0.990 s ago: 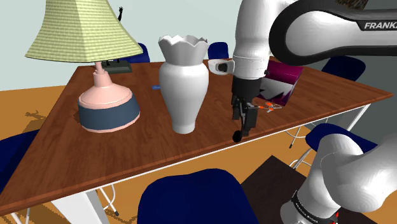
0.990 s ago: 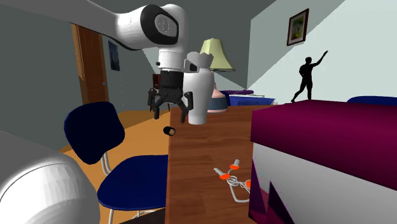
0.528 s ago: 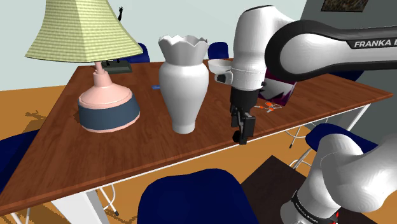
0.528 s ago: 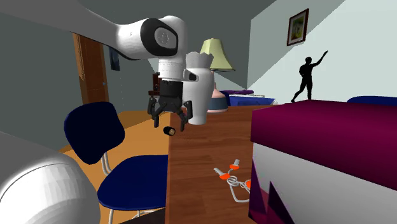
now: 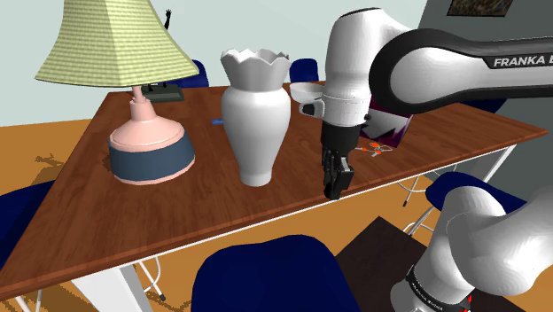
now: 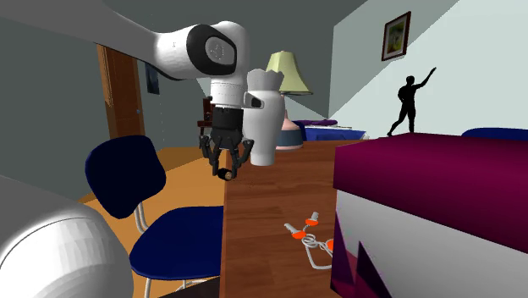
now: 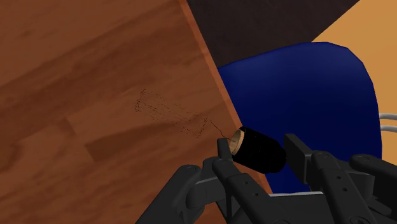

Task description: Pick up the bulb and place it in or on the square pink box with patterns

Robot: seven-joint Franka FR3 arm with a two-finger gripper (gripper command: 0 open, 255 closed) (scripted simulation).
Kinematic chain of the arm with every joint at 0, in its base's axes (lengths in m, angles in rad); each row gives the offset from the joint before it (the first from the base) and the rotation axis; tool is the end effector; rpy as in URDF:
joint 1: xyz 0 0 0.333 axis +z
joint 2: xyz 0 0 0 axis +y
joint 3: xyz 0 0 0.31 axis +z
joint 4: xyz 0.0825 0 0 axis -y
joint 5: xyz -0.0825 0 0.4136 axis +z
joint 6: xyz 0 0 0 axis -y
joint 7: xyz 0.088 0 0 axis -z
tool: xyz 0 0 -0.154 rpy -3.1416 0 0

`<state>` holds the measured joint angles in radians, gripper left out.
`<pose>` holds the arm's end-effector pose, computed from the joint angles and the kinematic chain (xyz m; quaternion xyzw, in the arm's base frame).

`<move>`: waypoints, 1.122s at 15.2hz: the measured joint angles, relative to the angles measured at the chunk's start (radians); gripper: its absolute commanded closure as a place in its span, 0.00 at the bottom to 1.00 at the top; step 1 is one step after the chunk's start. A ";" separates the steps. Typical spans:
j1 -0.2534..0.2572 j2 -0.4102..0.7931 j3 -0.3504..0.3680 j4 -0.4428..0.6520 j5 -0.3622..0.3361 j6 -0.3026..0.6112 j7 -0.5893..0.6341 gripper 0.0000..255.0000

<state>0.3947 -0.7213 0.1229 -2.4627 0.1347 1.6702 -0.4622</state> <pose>0.3006 0.1938 0.4694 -0.8934 -0.4471 0.0373 0.0258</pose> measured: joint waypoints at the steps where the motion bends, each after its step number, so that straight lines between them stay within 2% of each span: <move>1: 0.000 0.000 0.000 0.000 0.000 0.000 0.000 1.00; 8: 0.000 0.001 0.000 0.006 0.000 -0.005 0.001 1.00; 17: -0.004 0.015 -0.009 0.130 -0.009 -0.114 0.007 1.00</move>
<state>0.3912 -0.7058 0.1138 -2.3327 0.1261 1.5557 -0.4556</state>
